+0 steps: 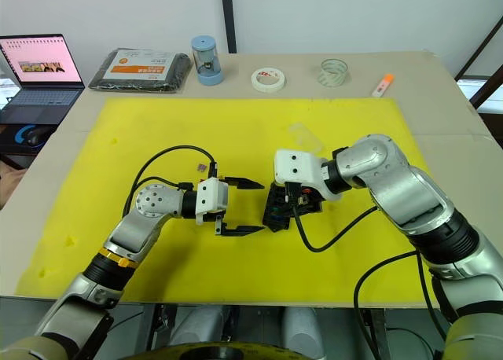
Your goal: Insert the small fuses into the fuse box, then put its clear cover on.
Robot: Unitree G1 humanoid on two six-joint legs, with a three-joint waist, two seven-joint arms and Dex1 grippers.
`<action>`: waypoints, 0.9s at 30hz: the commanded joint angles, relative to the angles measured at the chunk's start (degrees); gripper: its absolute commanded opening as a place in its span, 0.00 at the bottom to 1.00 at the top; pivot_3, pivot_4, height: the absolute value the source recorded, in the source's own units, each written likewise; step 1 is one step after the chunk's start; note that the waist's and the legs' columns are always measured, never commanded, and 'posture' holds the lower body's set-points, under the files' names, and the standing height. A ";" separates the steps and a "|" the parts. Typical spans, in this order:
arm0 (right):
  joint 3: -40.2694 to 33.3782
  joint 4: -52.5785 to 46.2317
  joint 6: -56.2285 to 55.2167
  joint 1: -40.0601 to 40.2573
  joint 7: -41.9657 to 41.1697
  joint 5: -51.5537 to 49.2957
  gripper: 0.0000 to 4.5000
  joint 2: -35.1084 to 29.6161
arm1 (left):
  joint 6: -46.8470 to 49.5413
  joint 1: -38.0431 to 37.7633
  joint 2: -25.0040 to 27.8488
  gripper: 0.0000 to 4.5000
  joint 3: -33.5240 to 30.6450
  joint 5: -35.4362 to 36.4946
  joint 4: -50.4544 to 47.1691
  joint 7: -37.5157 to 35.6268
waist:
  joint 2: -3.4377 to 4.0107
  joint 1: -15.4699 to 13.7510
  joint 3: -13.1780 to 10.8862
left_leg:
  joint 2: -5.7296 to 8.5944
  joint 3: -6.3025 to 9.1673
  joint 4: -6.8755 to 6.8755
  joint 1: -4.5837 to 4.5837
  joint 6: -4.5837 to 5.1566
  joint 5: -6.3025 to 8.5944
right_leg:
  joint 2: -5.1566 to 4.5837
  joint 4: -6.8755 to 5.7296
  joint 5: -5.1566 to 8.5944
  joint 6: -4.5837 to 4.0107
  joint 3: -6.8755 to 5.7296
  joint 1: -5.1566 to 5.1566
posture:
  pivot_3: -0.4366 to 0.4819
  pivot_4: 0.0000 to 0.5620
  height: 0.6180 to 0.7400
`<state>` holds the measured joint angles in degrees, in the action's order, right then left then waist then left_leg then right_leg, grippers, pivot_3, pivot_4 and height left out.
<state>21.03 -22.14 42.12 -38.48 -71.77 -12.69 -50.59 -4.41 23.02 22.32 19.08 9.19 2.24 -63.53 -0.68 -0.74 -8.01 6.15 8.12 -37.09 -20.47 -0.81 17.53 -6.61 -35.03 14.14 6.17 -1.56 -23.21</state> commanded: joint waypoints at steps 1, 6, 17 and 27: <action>-3.31 -1.91 -0.90 0.58 0.38 -1.61 0.54 -0.52 | -0.77 0.87 -0.28 1.00 -0.25 0.29 -0.74 0.12 | 0.00 -0.01 0.00 | 0.00 0.00 0.00 0.00 0.00 0.00 | 0.00 0.00 0.00 0.00 0.00 0.00 | 0.48 0.27 1.00; -4.37 -2.86 -0.82 2.69 1.95 -2.12 0.15 -0.53 | -0.81 1.20 -0.48 1.00 -0.13 0.30 -0.33 -0.07 | 0.00 0.00 0.00 | 0.00 0.00 0.00 0.00 0.00 0.00 | -0.01 0.00 0.00 0.00 0.00 0.00 | 0.48 0.27 1.00; -2.83 -3.87 -3.26 5.47 1.93 -0.67 0.01 -2.75 | -0.79 1.46 -0.19 1.00 -0.12 0.13 -0.13 -0.32 | 0.00 0.01 0.00 | 0.00 0.00 0.00 0.01 0.00 0.00 | 0.00 0.00 0.00 0.00 0.00 0.00 | 0.48 0.27 1.00; -1.73 -3.08 -3.66 5.81 2.77 0.28 0.01 -1.88 | -0.69 1.93 0.00 1.00 -0.17 0.10 0.22 -0.35 | 0.00 -0.01 0.00 | 0.00 0.00 0.00 0.00 0.00 0.00 | 0.00 0.00 0.00 0.00 -0.01 0.00 | 0.48 0.27 1.00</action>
<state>19.61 -24.38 39.22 -32.35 -69.22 -12.51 -52.78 -4.40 24.33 22.29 19.13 9.19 3.51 -63.75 -0.68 -0.75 -8.01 6.15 8.12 -37.09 -20.47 -0.81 17.53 -6.62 -35.03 14.14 6.17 -1.56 -23.21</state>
